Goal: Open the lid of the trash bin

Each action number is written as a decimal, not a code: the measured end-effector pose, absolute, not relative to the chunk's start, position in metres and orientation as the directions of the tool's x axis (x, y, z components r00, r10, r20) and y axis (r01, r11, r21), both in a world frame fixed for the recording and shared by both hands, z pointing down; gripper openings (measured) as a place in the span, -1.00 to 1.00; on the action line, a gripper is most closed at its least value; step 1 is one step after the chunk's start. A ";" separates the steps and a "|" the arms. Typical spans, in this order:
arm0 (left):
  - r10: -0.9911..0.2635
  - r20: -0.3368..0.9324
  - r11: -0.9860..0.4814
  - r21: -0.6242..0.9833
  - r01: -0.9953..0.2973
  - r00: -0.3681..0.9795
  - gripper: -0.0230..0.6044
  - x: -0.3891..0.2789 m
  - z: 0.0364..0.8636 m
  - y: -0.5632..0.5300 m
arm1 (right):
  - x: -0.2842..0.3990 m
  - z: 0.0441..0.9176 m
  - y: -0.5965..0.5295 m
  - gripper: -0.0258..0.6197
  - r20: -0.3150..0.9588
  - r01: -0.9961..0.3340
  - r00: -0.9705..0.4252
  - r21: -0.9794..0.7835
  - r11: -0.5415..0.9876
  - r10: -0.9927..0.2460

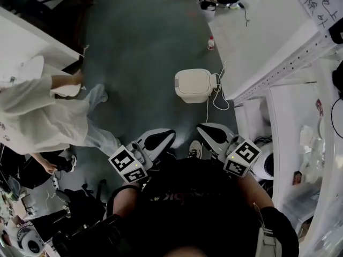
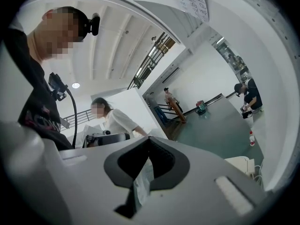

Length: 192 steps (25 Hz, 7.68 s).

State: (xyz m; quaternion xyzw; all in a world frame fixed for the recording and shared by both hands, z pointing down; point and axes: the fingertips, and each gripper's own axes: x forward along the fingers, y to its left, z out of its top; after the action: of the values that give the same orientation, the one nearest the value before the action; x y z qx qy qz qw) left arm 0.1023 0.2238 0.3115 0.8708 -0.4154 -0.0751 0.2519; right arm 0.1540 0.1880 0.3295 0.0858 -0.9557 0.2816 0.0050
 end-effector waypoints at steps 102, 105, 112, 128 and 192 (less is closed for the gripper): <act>-0.460 0.652 -0.172 0.600 -0.781 0.603 -0.41 -0.113 0.902 -0.103 | 0.045 0.606 -0.054 -0.90 0.463 -0.584 -0.811 -0.619 0.525 -0.356; -0.456 0.666 -0.126 0.608 -0.784 0.590 -0.34 -0.116 0.926 -0.104 | 0.048 0.619 -0.051 -0.90 0.474 -0.585 -0.811 -0.625 0.518 -0.343; -0.426 0.683 -0.114 0.609 -0.785 0.593 -0.35 -0.116 0.957 -0.107 | 0.051 0.644 -0.047 -0.90 0.493 -0.591 -0.806 -0.638 0.494 -0.327; -0.435 0.659 -0.066 0.656 -0.751 0.614 -0.49 -0.112 0.978 -0.103 | 0.047 0.663 -0.048 -0.90 0.500 -0.592 -0.805 -0.647 0.481 -0.318; -0.623 0.189 -0.581 0.538 -0.610 0.759 -0.93 -0.108 0.409 -0.054 | 0.040 0.345 -0.023 -0.90 0.163 -0.581 -0.793 -0.491 0.649 -0.587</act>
State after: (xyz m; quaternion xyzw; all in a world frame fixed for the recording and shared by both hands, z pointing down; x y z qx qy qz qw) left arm -0.1077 -0.0536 0.4090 0.8891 -0.3467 -0.0104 0.2987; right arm 0.0403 -0.0233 0.3448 0.3214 -0.9080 0.2685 -0.0055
